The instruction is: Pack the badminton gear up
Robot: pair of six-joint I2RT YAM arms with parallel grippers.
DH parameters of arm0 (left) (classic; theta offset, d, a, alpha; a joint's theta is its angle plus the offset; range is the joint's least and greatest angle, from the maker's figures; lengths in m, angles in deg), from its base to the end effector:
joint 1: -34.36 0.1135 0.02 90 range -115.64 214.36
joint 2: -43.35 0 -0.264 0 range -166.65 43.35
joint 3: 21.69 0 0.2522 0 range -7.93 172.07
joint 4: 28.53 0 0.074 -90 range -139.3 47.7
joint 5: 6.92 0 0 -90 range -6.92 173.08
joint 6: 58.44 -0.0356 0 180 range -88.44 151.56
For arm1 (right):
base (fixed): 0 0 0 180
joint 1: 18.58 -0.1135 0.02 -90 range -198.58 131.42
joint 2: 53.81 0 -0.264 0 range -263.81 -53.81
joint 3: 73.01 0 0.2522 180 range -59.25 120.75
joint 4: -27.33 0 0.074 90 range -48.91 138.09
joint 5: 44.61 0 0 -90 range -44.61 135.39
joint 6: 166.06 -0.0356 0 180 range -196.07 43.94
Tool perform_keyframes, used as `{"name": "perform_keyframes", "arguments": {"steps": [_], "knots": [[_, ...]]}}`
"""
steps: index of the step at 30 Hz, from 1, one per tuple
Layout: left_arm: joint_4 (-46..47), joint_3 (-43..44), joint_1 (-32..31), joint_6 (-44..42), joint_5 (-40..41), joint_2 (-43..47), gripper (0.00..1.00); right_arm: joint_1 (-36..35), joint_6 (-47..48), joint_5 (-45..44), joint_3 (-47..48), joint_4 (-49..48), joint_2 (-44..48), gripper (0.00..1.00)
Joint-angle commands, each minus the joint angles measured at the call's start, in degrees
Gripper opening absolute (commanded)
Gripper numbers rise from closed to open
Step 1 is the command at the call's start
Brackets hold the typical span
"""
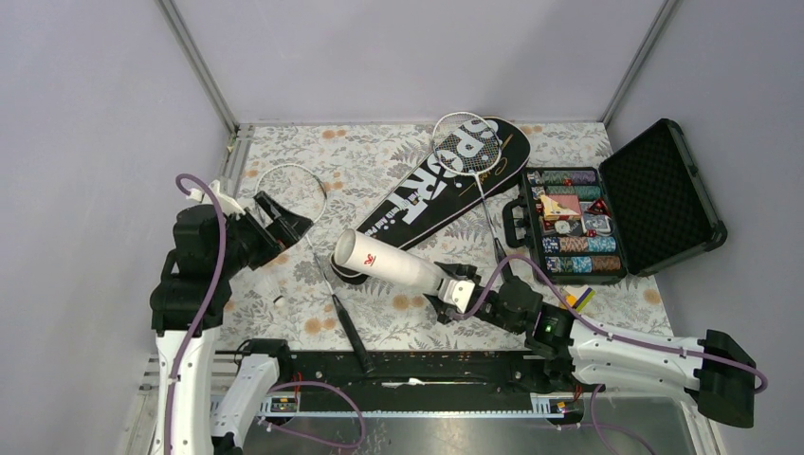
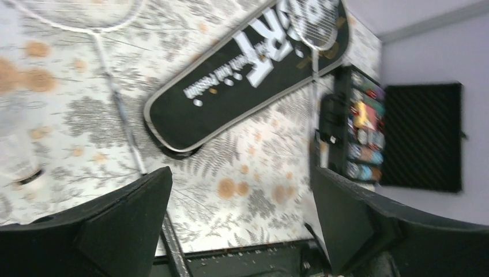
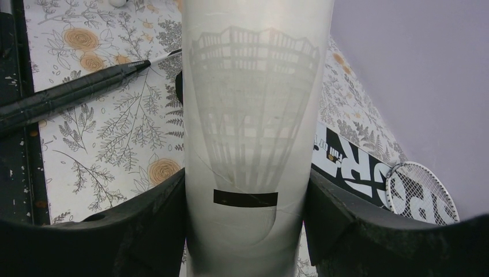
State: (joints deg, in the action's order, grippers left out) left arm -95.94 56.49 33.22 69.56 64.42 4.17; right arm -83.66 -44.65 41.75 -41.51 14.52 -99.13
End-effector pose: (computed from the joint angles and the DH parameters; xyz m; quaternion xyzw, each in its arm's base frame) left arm 0.1059 -0.0135 0.3877 -0.1892 0.8304 -0.3004 0.4294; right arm 0.0816 0.1703 0.2390 -0.5170 0.4914 0.1812 0.6770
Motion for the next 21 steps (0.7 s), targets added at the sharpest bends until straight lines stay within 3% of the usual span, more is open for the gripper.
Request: {"name": "perform_keyframes", "arguments": {"steps": [1, 4, 21], "knots": [[-2.1, 2.0, 0.5, -0.3, 17.7, -2.5, 0.99, 0.0, -0.3, 0.1, 0.6, -6.5, 2.6, 0.41], [-2.0, 0.3, 1.1, -0.9, 23.0, -2.3, 0.99, 0.0, -1.2, 1.1, 0.2, -6.7, 3.6, 0.41], [1.7, -6.9, 4.4, 3.6, 34.4, -2.0, 0.98, 0.0, -3.1, 3.5, -3.3, -10.5, 4.8, 0.41]]}}
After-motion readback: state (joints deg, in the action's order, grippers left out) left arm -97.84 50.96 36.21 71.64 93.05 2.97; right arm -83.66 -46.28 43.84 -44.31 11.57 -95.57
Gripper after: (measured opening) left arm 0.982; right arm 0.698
